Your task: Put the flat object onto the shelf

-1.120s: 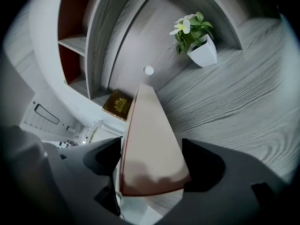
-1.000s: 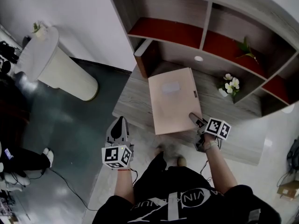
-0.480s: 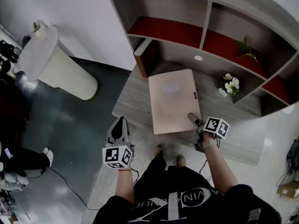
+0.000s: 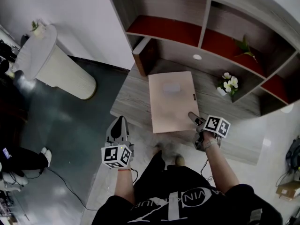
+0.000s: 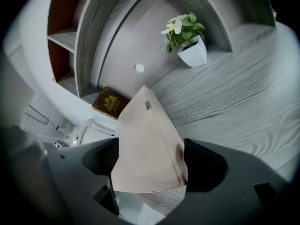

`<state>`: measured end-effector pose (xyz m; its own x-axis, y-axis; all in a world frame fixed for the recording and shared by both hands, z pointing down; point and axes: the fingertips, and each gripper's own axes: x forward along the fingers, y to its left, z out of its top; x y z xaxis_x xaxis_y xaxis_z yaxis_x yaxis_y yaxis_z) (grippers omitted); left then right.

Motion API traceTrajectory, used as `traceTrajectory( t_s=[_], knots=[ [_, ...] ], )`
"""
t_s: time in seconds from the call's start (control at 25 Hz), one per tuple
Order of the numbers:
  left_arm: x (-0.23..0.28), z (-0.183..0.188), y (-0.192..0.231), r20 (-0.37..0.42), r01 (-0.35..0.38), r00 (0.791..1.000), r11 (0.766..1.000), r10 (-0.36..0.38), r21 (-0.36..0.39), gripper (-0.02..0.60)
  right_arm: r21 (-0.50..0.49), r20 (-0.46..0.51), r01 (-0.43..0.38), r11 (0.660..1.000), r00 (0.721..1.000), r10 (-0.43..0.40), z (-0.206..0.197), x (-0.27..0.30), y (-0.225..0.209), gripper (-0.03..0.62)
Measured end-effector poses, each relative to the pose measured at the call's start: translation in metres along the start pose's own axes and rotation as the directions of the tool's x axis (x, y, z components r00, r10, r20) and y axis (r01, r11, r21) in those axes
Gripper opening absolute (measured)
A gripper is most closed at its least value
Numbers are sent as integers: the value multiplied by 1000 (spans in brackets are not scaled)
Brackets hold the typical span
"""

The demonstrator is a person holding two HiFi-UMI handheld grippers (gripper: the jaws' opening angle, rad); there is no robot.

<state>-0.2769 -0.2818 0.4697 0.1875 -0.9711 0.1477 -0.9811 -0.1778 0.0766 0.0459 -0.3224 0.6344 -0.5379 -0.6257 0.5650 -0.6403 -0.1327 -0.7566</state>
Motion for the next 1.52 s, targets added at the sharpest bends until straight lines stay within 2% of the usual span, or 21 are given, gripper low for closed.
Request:
traceTrajectory(
  t_s=[0.24, 0.48, 0.8, 0.96, 1.28, 1.52],
  knots=[
    [0, -2, -3, 1, 4, 1000, 1000, -4, -10, 3, -77, 12, -24, 997, 1000, 25, 7, -9, 7, 384],
    [1, 0, -5, 10, 9, 1000, 1000, -9, -12, 3, -206, 42, -34, 978, 998, 44, 17, -21, 20, 229],
    [7, 5, -13, 22, 30, 999, 1000, -30, -10, 3, -378, 79, -63, 924, 992, 100, 31, -38, 50, 64],
    [10, 8, -16, 31, 36, 999, 999, -36, -9, 3, -469, 109, -63, 881, 986, 128, 40, -46, 62, 9],
    [13, 16, -16, 49, 36, 998, 999, -36, -11, 3, -667, 163, -41, 744, 966, 199, 57, -63, 98, 9],
    [16, 26, -13, 68, 30, 997, 999, -29, -11, 3, -736, 211, -30, 676, 939, 272, 69, -76, 120, 9]
  ],
)
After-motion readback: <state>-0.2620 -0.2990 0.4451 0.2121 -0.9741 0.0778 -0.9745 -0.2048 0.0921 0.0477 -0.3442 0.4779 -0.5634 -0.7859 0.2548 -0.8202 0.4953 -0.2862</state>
